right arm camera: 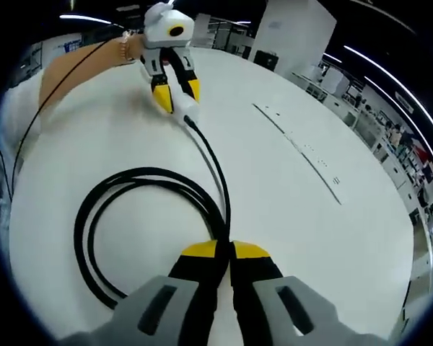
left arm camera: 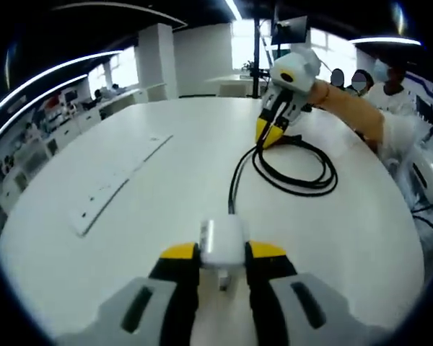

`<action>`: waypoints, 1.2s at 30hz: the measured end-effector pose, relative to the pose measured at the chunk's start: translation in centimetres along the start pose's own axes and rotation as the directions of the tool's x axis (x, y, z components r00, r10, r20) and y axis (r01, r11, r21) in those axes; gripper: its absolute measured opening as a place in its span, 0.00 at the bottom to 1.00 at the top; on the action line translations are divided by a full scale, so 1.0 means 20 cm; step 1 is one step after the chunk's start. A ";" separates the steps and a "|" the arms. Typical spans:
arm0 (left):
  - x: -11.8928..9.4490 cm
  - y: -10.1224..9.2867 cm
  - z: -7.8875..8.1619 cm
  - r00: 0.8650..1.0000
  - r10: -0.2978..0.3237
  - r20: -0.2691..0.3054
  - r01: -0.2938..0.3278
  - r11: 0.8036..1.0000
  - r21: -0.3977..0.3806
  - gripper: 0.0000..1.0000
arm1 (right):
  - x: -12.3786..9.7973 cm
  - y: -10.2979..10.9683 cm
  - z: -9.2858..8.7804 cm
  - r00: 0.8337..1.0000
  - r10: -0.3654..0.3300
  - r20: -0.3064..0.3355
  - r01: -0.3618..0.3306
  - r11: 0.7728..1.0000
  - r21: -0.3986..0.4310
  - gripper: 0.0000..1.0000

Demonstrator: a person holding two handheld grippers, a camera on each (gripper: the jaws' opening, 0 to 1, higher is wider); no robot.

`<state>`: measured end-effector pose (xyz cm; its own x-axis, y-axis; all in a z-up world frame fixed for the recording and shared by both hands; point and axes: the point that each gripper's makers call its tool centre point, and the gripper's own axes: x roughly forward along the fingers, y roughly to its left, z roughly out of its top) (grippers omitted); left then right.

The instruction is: Plug the desk Type‑C cable into the charger adapter.

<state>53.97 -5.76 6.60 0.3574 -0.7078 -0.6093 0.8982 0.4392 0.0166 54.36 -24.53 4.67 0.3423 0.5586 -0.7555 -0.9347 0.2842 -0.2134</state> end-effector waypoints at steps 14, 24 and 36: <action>-0.07 0.07 0.08 0.997 0.077 0.027 -0.078 0.996 0.032 0.37 | 0.02 -0.02 0.00 1.000 -0.010 0.029 0.008 0.999 0.052 0.05; -0.30 0.11 0.25 0.939 0.309 0.154 -0.321 0.945 0.065 0.37 | -0.07 -0.04 0.10 0.981 -0.083 0.173 0.068 0.993 0.094 0.22; -0.78 0.01 0.25 0.708 0.613 0.351 -0.590 0.786 -0.184 0.37 | -0.49 0.02 0.25 0.863 -0.258 0.435 0.181 0.961 0.211 0.18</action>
<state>49.72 2.67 20.06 0.8934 -0.4258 -0.1429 0.4484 0.8648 0.2261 51.12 -26.06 15.12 0.5782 0.7472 -0.3276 -0.8157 0.5385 -0.2116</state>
